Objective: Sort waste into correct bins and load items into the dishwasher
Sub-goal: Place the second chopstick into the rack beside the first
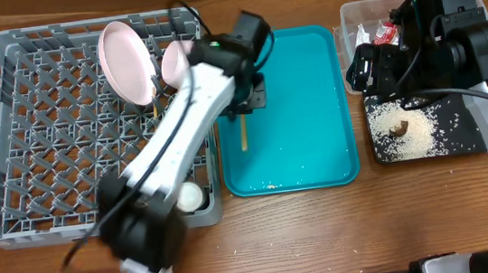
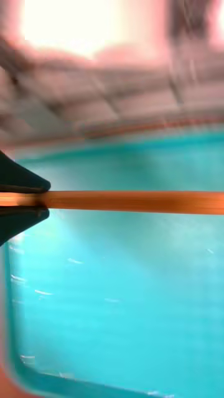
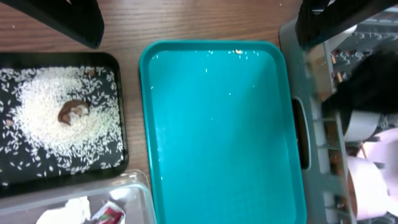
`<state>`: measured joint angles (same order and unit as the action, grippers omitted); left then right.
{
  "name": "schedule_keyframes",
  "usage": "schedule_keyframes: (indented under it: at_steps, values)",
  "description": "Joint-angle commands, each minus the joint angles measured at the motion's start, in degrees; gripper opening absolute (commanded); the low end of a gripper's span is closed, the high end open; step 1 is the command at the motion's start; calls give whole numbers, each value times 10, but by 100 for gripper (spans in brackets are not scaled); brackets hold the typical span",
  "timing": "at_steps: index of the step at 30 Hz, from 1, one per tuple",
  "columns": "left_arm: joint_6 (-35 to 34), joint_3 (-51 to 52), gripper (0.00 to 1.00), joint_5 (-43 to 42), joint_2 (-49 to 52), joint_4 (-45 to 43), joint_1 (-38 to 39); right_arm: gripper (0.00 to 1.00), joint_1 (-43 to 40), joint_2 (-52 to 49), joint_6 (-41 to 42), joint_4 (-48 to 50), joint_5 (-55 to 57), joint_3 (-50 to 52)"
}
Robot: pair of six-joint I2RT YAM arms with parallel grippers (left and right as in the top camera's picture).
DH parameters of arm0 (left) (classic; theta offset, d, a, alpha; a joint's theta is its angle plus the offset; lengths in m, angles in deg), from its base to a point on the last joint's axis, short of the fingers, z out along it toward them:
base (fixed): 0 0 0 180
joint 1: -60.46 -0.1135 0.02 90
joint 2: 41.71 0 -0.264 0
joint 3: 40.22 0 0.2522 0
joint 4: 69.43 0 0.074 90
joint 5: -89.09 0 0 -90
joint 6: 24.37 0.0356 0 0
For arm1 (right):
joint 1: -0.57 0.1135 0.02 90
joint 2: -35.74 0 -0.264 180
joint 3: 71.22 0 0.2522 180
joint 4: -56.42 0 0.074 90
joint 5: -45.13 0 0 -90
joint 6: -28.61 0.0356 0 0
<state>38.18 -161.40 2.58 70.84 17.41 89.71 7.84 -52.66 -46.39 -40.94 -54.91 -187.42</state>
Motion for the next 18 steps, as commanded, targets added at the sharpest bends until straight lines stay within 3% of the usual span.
schedule_keyframes:
  at_steps: [1,5,9,13,18]
  values:
    - [21,-12,4,93,-134,78,-1,100,0,7,-1,2,2,-7]
    - [33,2,4,124,-181,156,-16,100,0,7,-1,2,2,-7]
    - [108,34,4,126,-186,160,-52,100,0,7,-1,1,2,-7]
    - [149,97,4,105,-186,119,-129,100,0,7,-1,1,2,-7]
    - [290,199,4,-22,-185,3,-237,100,0,7,-1,1,2,-7]
